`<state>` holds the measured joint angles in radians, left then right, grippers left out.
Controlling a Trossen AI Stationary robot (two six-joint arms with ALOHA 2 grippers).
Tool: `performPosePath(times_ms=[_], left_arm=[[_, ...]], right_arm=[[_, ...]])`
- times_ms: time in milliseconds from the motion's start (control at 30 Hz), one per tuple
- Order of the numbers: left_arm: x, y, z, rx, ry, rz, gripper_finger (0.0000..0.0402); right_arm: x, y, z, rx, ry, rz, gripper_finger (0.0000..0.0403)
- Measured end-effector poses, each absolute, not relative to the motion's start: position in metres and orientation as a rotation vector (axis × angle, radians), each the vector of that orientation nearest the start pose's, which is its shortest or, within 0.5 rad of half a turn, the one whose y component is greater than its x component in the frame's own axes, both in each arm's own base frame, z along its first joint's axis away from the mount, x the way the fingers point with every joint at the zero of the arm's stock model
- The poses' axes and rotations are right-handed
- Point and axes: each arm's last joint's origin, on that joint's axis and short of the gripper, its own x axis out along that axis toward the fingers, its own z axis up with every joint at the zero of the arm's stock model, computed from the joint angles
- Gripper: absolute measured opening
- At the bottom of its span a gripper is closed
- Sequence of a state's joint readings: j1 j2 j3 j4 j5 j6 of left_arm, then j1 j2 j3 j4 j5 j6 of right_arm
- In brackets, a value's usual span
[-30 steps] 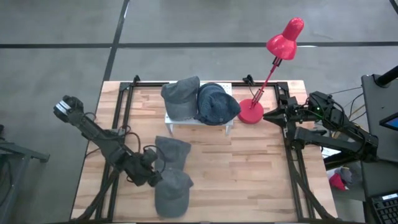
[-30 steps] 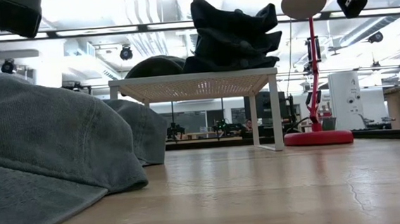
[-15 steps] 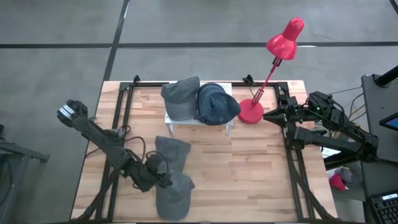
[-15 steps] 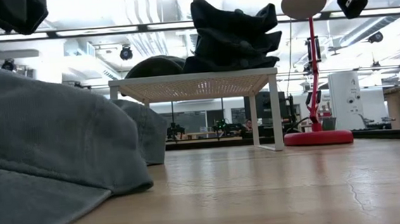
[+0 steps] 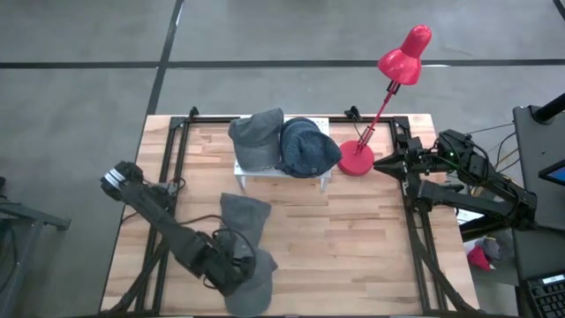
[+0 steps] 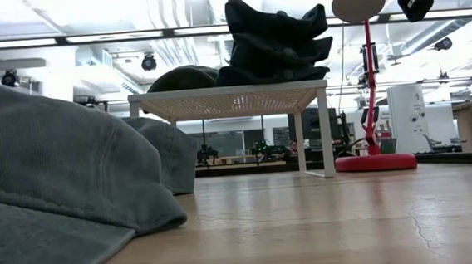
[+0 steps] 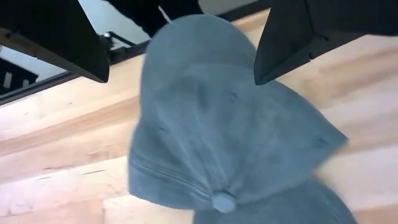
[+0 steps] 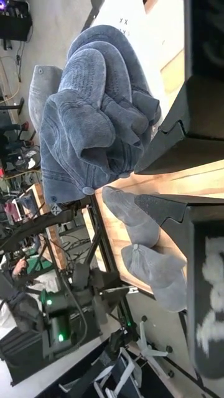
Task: Pick & Place hat
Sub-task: Stack the bottom gray cap on the gray cap on the shelf
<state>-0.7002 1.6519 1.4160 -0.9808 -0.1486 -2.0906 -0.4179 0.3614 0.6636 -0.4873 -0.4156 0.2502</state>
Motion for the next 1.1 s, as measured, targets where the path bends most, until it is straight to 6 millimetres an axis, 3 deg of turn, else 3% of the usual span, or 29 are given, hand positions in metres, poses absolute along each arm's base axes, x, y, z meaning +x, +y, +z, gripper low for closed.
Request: performPosePath(times_ms=[100, 300, 600, 1100], left_arm=[[0.267, -0.219, 0.275, -1.326, 1.05, 0.824, 0.0392], [0.29, -0.24, 0.25, -1.336, 1.101, 0.926, 0.0392], [0.298, -0.245, 0.219, -1.303, 1.086, 1.101, 0.0392], [0.303, -0.243, 0.214, -1.114, 1.019, 0.967, 0.0392]], right_arm=[[0.079, -0.022, 0.31, 0.311, 0.169, -0.022, 0.0059], [0.079, -0.022, 0.31, 0.299, 0.169, -0.021, 0.0059], [0.079, -0.022, 0.31, 0.299, 0.169, -0.021, 0.0059], [0.079, -0.022, 0.31, 0.299, 0.169, -0.02, 0.0059]])
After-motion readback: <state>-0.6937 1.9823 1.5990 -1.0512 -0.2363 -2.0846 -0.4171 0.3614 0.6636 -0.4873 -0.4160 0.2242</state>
